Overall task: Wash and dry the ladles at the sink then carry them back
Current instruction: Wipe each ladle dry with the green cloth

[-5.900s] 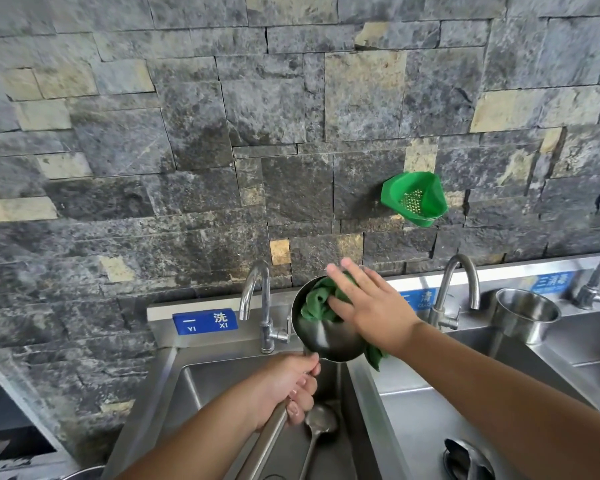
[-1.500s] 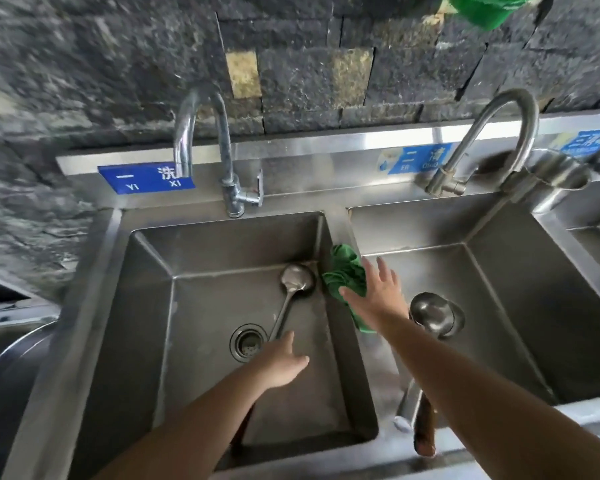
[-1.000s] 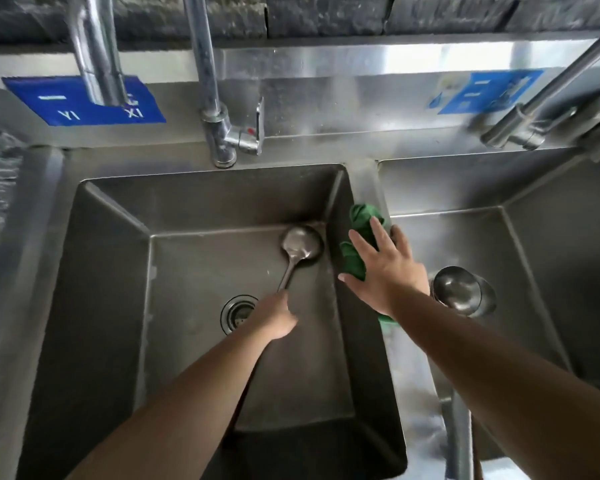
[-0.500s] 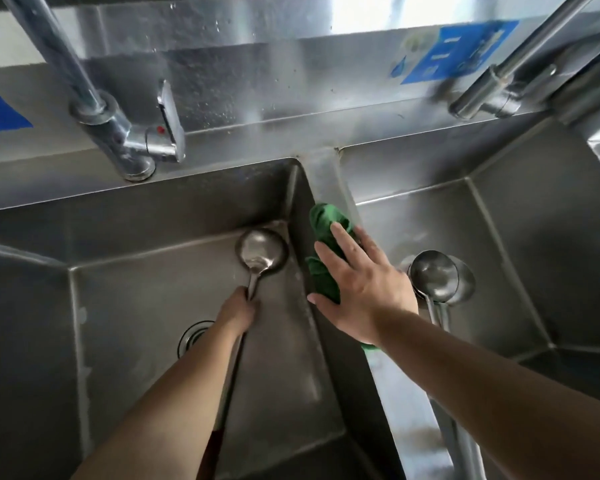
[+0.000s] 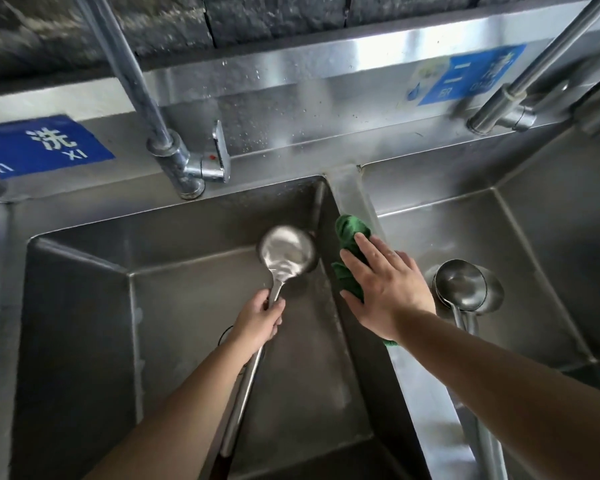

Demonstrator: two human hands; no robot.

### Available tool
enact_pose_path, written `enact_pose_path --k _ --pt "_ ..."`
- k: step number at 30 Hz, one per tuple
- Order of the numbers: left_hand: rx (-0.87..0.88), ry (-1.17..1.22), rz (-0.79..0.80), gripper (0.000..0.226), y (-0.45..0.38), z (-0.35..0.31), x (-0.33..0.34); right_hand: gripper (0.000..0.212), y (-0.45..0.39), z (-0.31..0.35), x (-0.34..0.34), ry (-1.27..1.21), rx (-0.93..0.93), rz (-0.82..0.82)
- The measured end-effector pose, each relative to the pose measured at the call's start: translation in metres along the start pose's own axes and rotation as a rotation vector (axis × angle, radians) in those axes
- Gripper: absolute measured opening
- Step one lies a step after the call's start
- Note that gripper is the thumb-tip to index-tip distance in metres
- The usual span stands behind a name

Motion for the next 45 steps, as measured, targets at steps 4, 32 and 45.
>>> enact_pose_path --k 4,32,45 --pt "0.107 0.119 0.009 0.01 0.044 -0.026 -0.01 0.062 -0.001 0.002 -0.001 -0.033 -0.005 -0.014" --pt "0.761 -0.355 -0.392 0.046 0.375 -0.231 -0.02 0.032 0.166 0.141 -0.351 0.021 -0.369 -0.895" --pt "0.987 -0.265 -0.438 0.029 0.399 -0.231 -0.025 0.035 0.15 0.064 -0.398 -1.54 -0.073 -0.257"
Point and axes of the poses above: each hand's wrist, its own y-axis away from the middle knuckle, its own x-axis out of the palm, z = x × y, the point moved 2 cm from there along -y, towards the middle knuckle, and after that the axes turned 1 degree about x, right-handed, at the moved point
